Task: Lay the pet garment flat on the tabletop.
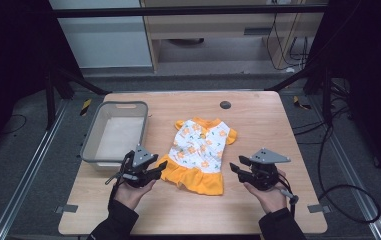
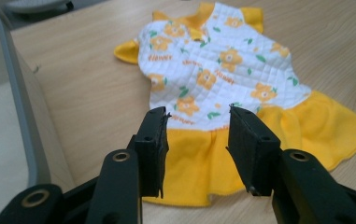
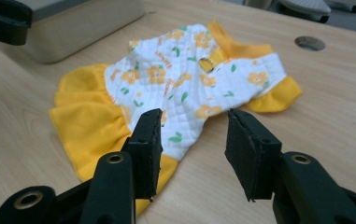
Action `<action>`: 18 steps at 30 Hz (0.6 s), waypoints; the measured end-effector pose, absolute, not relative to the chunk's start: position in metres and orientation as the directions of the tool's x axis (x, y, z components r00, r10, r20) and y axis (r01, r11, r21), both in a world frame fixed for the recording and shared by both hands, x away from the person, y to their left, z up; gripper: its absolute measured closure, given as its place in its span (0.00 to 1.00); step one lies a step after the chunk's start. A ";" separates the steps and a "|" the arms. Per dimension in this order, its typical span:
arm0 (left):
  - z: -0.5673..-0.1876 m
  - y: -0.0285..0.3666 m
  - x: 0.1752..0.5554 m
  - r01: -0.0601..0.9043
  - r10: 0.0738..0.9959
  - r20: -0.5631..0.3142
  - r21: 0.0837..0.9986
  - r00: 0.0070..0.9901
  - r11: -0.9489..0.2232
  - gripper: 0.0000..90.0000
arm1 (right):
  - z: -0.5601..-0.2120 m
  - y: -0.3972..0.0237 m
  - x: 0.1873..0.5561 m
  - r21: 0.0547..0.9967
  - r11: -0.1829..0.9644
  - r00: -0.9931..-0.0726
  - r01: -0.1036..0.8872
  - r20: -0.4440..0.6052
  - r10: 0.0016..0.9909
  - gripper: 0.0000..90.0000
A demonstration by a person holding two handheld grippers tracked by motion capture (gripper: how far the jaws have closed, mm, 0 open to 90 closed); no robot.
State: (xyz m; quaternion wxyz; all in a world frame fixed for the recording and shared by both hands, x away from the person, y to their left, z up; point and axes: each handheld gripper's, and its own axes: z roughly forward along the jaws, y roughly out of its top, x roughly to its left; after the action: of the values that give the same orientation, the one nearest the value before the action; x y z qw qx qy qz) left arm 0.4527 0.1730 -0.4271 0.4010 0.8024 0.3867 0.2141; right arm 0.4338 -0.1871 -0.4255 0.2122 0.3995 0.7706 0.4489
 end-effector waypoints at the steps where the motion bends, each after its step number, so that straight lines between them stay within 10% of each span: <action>1: -0.430 0.172 0.453 0.463 0.795 0.024 0.802 0.607 -0.377 0.63 | -0.429 -0.187 0.432 0.858 0.284 -0.595 0.428 0.031 0.803 0.62; 18: -0.468 0.162 0.461 0.534 0.789 0.034 0.717 0.614 -0.447 0.63 | -0.469 -0.170 0.427 0.797 0.344 -0.638 0.496 0.066 0.767 0.63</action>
State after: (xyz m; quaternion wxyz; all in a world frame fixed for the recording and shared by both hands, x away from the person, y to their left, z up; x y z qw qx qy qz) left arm 0.4607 0.1619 -0.4682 0.3433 0.8301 0.3985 0.1851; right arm 0.4266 -0.1699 -0.4693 0.1626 0.3930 0.8034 0.4168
